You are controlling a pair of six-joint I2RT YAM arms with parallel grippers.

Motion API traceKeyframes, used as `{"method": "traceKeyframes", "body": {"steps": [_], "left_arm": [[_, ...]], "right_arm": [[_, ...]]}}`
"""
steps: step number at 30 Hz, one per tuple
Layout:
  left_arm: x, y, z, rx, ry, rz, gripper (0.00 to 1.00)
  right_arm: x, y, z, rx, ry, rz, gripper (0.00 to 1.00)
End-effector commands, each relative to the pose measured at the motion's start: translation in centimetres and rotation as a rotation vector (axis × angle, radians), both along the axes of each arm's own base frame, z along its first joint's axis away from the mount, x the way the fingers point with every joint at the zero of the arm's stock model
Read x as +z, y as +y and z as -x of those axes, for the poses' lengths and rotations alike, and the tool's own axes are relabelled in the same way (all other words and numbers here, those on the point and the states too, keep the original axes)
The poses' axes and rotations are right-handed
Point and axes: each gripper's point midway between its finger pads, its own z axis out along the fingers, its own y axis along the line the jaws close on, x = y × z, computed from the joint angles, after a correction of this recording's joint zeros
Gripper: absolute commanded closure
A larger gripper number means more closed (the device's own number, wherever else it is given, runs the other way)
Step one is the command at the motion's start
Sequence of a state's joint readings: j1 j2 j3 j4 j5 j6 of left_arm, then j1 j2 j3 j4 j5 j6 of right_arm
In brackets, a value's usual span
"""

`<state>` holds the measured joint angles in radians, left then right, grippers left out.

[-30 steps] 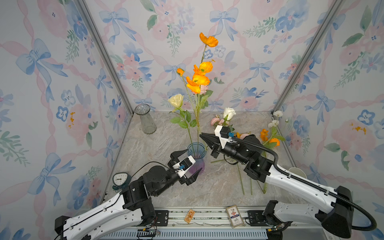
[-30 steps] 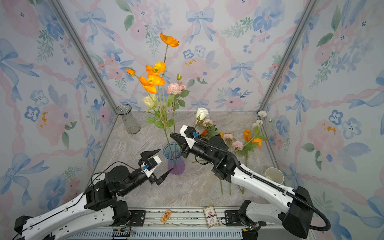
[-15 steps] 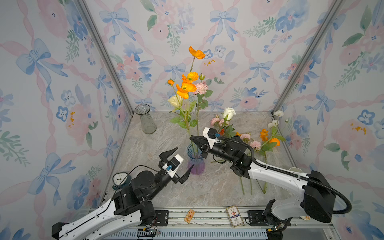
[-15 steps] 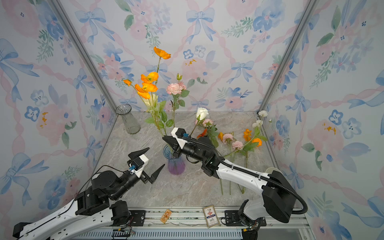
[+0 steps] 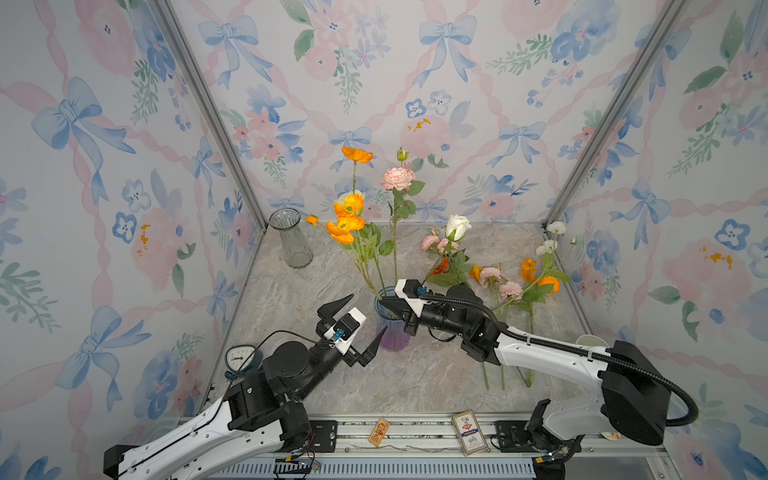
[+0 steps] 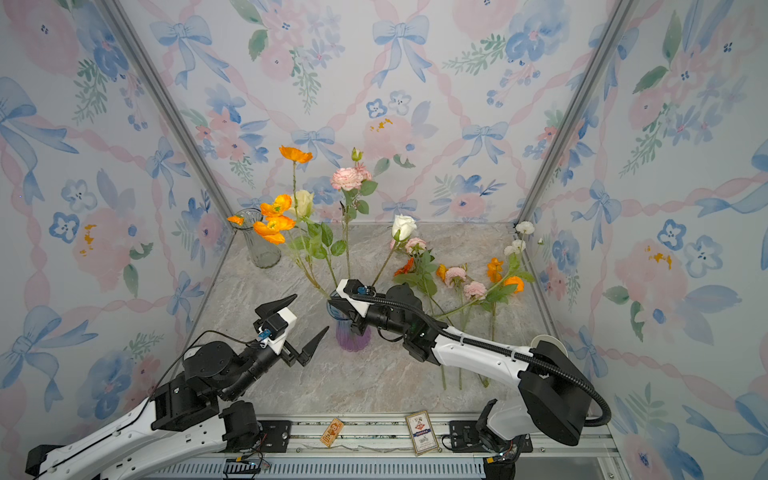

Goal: Arrange the flowers into the vase
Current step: 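Lower the orange poppy stems into the blue-purple vase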

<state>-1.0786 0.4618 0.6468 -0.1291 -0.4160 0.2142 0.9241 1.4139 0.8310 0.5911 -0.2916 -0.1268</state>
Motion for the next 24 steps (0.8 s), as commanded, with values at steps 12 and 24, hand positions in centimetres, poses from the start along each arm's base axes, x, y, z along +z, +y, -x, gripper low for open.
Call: {"method": "traceKeyframes", "body": {"steps": [12, 24], "left_arm": [[-0.8, -0.1, -0.6, 0.020, 0.018, -0.014, 0.02], [-1.0, -0.5, -0.4, -0.002, 0.023, -0.021, 0.02]], "right_arm": [[-2.0, 0.3, 0.3, 0.012, -0.013, 0.076, 0.83], [-0.6, -1.0, 0.7, -0.023, -0.041, 0.050, 0.64]]}}
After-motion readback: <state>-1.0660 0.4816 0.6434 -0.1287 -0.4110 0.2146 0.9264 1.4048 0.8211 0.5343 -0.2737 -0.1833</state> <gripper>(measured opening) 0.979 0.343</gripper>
